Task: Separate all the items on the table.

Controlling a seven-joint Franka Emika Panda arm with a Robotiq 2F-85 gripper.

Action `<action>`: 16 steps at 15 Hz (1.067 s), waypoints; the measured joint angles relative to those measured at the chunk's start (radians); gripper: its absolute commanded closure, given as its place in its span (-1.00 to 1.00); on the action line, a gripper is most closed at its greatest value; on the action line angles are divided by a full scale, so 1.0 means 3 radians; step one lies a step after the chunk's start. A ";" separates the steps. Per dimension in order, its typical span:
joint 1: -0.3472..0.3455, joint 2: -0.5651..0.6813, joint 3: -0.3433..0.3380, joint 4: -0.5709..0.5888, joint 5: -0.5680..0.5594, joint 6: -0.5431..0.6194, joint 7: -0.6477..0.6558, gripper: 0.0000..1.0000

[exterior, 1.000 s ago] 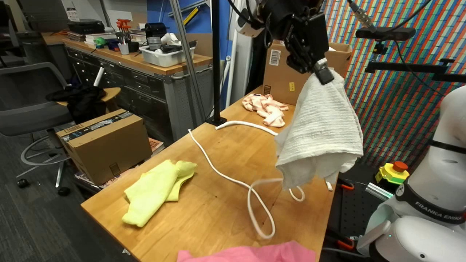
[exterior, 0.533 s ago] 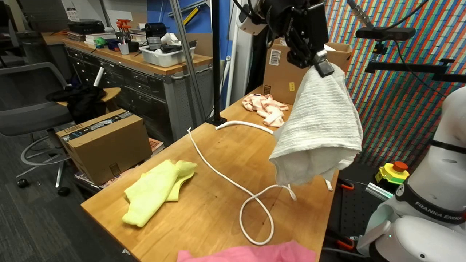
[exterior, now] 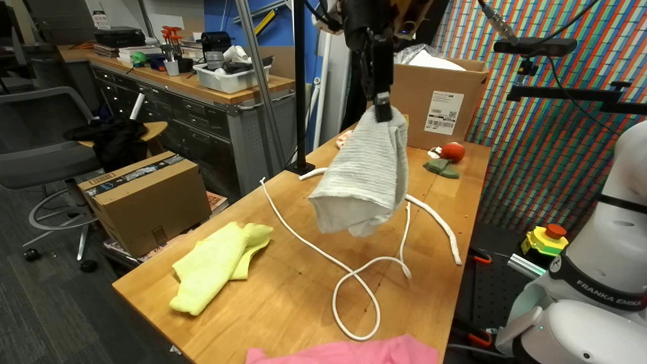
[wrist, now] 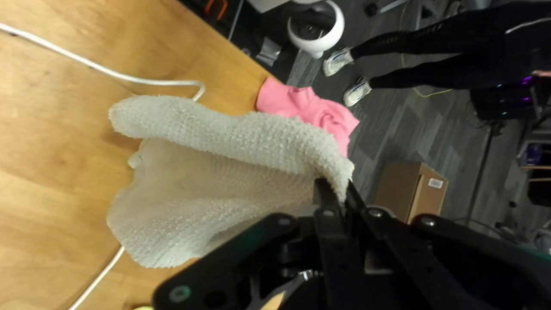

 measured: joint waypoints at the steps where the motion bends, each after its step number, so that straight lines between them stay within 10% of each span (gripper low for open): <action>1: 0.0000 -0.0002 0.0005 -0.0028 -0.0071 0.0173 0.0004 0.90; 16: -0.0034 -0.0009 0.0064 -0.0707 -0.1009 0.1931 0.0754 0.90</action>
